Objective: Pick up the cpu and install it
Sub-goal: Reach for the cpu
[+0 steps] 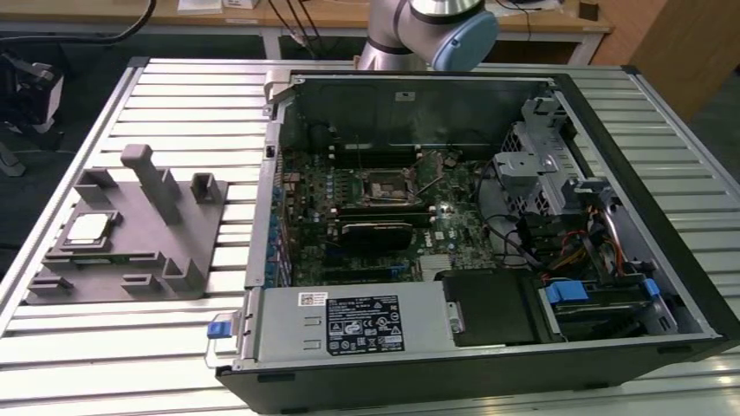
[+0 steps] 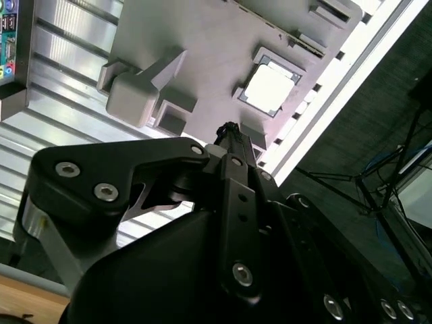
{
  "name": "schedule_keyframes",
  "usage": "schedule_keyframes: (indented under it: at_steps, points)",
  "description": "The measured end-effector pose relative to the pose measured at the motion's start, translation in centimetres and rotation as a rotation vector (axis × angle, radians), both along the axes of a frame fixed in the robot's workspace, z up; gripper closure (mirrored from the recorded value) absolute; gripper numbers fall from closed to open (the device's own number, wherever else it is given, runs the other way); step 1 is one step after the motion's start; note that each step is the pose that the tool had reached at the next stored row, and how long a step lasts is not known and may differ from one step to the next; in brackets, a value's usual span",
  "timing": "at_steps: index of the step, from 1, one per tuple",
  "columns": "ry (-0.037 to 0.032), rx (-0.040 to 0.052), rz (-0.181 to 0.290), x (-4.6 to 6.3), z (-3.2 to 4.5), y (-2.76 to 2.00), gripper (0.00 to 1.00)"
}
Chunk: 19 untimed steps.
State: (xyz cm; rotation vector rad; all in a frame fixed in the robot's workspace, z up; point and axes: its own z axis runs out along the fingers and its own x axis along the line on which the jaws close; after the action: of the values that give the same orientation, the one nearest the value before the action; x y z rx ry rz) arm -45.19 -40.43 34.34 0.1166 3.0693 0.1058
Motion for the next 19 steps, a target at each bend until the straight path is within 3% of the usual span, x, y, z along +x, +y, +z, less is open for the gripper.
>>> schedule_keyframes:
  at_steps: [19]
  points:
    - [0.0005, 0.0001, -0.001, 0.0, -3.48, -0.22, 0.89]
